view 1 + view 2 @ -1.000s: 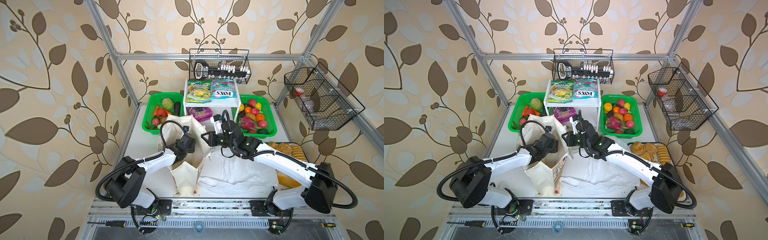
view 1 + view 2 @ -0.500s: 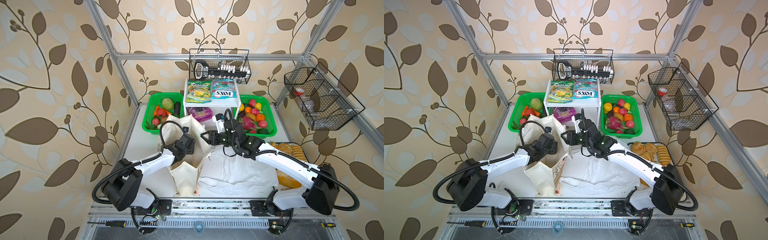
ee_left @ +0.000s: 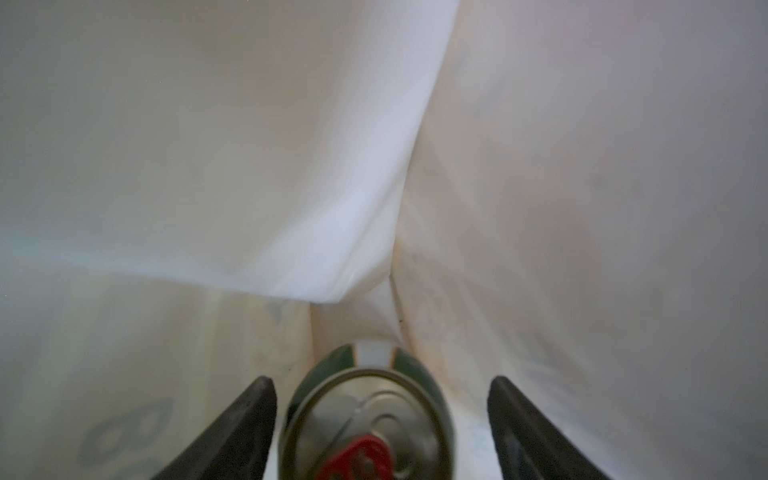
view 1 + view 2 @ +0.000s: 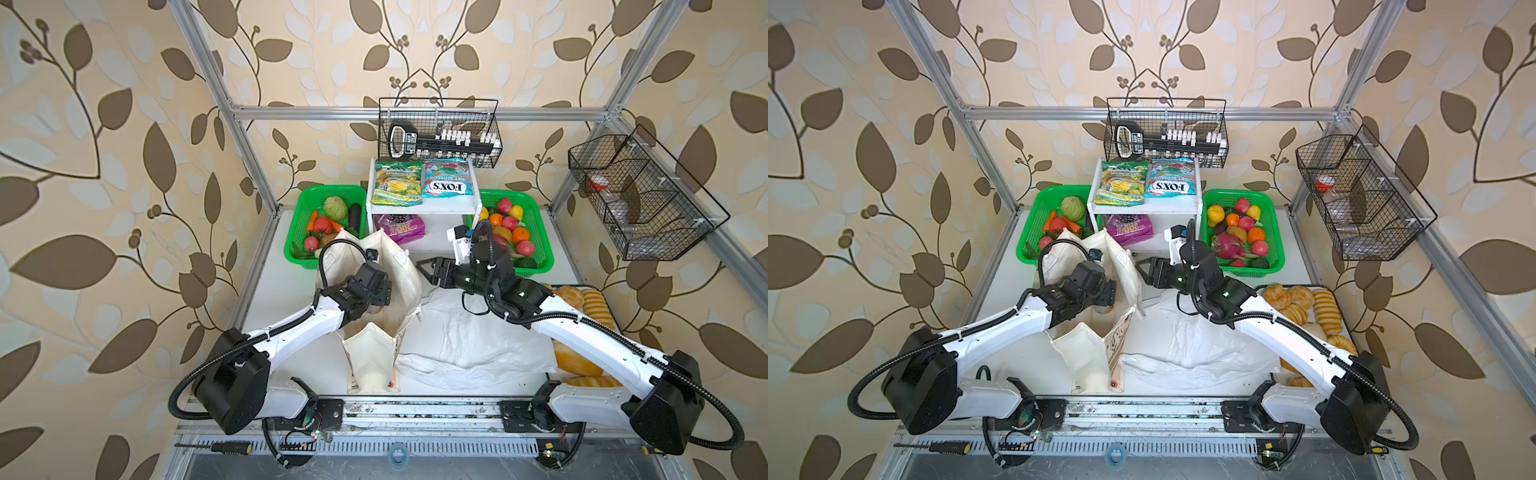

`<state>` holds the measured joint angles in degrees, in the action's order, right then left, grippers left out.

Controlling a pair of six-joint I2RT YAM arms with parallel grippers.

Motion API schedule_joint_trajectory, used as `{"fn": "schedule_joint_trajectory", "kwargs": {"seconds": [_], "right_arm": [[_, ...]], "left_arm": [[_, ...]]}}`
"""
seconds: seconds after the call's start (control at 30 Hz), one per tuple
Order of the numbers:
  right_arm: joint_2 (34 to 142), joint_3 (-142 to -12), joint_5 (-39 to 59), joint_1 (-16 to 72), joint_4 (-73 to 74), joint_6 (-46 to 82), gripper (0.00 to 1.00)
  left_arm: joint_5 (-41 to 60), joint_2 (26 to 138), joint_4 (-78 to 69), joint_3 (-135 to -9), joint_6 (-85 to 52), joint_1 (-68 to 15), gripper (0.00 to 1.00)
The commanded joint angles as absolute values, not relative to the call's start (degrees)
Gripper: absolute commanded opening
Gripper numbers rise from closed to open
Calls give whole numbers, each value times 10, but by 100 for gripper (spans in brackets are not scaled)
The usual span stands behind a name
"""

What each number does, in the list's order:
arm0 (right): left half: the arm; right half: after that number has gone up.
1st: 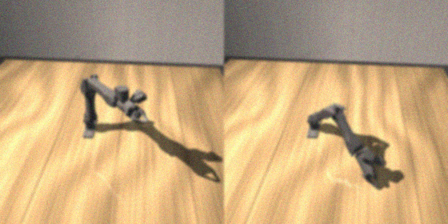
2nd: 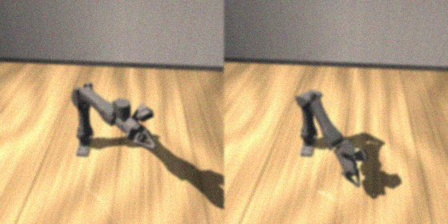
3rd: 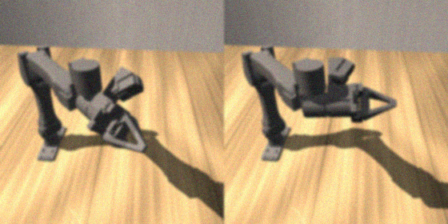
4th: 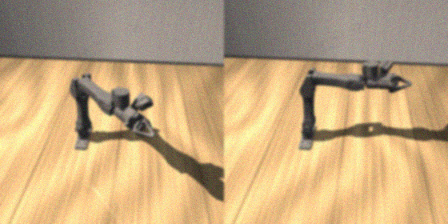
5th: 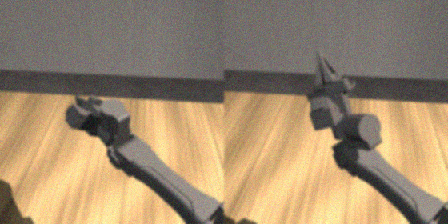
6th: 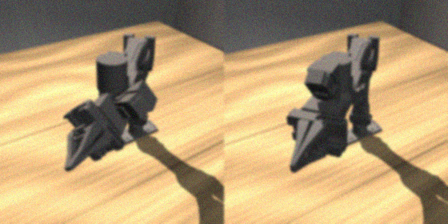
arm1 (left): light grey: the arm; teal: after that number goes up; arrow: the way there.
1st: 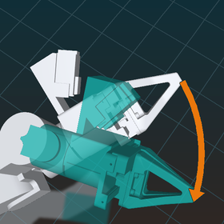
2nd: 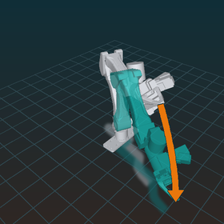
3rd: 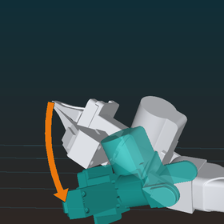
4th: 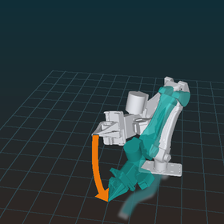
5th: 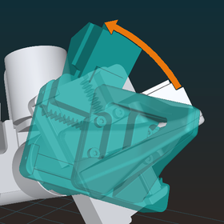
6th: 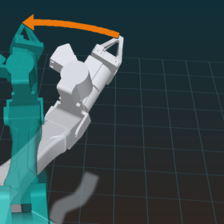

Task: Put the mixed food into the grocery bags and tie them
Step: 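Push the can down into the tote with the left gripper while right holds handle, then open the left gripper to release the can and lift it out of the tote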

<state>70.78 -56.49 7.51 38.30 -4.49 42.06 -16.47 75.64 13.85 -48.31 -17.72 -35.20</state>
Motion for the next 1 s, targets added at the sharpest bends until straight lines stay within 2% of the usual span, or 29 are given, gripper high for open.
{"fn": "schedule_joint_trajectory", "kwargs": {"seconds": [0.0,0.23,0.4,0.57,0.73,0.97], "right_arm": [[687,-530,54,367,-1,464,68],[684,-486,42,342,46,504,69],[705,-481,33,338,85,523,68],[736,-478,-7,339,158,557,67],[771,-467,-98,356,272,548,66],[846,-500,-130,349,354,525,67]], "left_arm": [[-162,721,145,-513,-170,-352,87],[-140,653,161,-514,-156,-352,94],[-134,608,183,-523,-150,-352,96],[-118,569,212,-537,-149,-352,96],[-85,530,240,-557,-153,-352,96],[-64,491,291,-590,-154,-352,97]]}}
